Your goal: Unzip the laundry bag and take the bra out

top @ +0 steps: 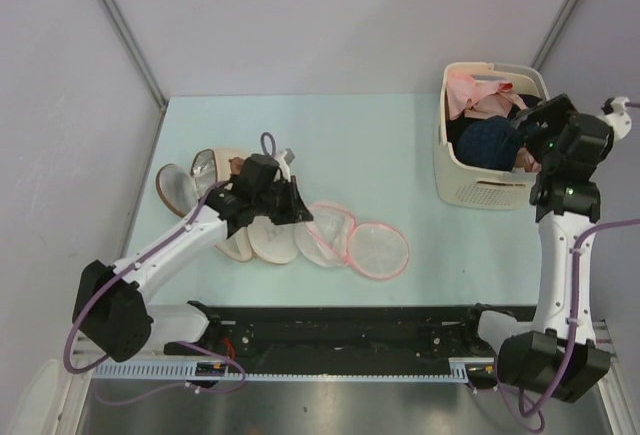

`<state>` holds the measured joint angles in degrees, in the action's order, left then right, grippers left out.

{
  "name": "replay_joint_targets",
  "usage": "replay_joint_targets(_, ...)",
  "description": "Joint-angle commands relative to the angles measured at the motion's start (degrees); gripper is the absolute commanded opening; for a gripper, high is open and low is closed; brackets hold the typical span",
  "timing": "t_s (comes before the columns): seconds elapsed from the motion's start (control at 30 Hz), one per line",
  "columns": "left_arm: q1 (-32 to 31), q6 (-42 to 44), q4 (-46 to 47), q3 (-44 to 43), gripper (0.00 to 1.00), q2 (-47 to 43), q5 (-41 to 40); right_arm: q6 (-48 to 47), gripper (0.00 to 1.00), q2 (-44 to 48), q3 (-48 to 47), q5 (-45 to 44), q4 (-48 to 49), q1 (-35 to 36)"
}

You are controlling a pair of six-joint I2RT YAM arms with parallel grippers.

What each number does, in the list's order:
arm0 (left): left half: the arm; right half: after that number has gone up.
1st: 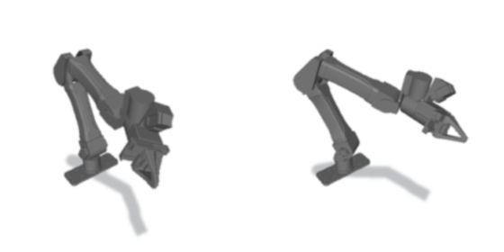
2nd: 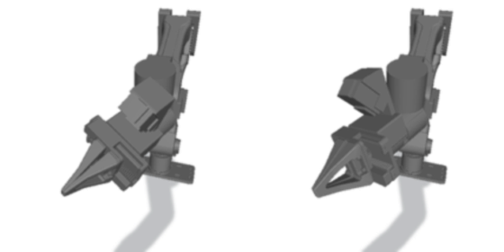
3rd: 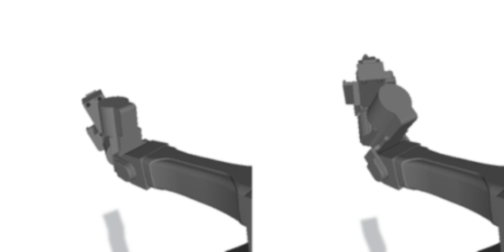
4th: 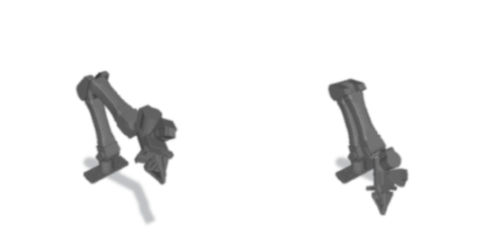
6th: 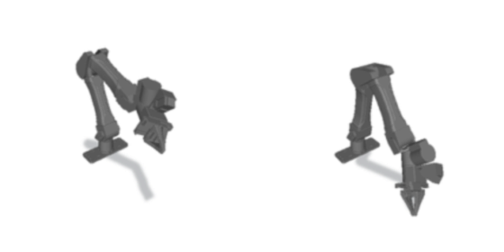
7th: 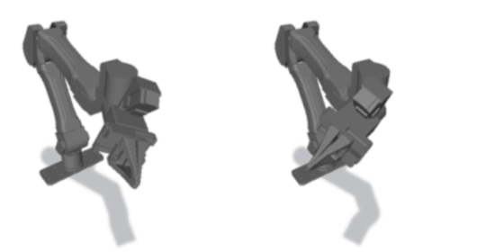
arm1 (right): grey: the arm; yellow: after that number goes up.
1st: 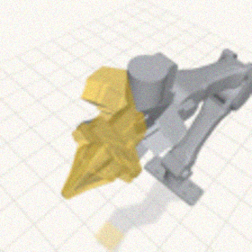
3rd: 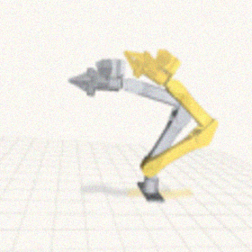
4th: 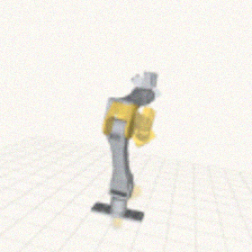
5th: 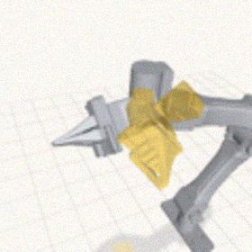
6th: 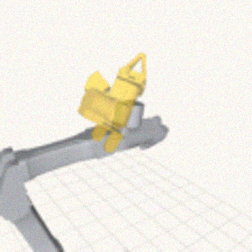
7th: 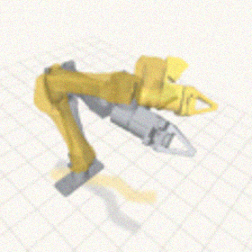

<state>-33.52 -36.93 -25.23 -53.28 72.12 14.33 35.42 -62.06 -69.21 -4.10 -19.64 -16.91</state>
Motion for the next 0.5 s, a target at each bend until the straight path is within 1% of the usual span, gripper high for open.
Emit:
replay_joint_targets(0.0, 5.38, 3.53, -0.17, -4.03, 0.00, 0.21, 1.40, -1.21, 1.00, 8.44, 4.16, -0.72, -6.28, 7.55)
replay_joint_targets(0.07, 7.67, 3.88, 0.62, -4.73, 0.01, 0.57, 2.02, -2.54, 1.00, 12.74, 5.83, -5.97, -9.35, 11.17)
replay_joint_targets(0.13, 8.29, 4.58, 1.15, -6.22, 0.00, 2.06, 1.50, -4.30, 1.00, 16.25, 6.54, -8.11, -12.33, 15.22)
replay_joint_targets(0.17, 8.29, 5.11, 1.33, -7.01, 0.10, 2.76, 2.36, -4.65, 1.00, 17.14, 7.24, -9.16, -13.40, 16.37)
replay_joint_targets(0.2, 8.21, 6.50, 1.85, -8.32, 0.22, 4.16, 3.42, -4.92, 1.00, 17.85, 7.42, -9.26, -14.37, 16.73)
replay_joint_targets(0.23, 8.21, 6.52, 1.77, -9.12, 0.38, 4.69, 3.86, -5.44, 1.00, 18.46, 7.77, -9.44, -16.38, 20.04)
replay_joint_targets(0.27, 8.21, 6.78, 1.42, -10.00, 0.84, 5.22, 3.52, -5.54, 1.00, 19.51, 8.12, -10.22, -17.35, 21.20)
replay_joint_targets(0.3, 8.29, 7.30, 0.55, -11.83, 1.00, 5.57, 3.25, -5.62, 1.00, 19.87, 8.30, -10.92, -19.28, 22.43)
replay_joint_targets(0.33, 8.21, 7.66, -0.42, -12.89, 1.00, 5.84, 2.73, -5.62, 1.00, 20.22, 8.48, -11.54, -19.99, 24.62)
replay_joint_targets(0.4, 8.29, 8.53, -3.31, -15.79, 1.00, 5.41, 0.72, -6.15, 1.00, 21.02, 9.09, -13.04, -21.83, 26.83)
replay_joint_targets(0.47, 8.21, 8.98, -5.17, -17.29, 1.00, 3.39, -0.96, -6.76, 1.00, 21.19, 9.18, -14.79, -23.42, 29.47)
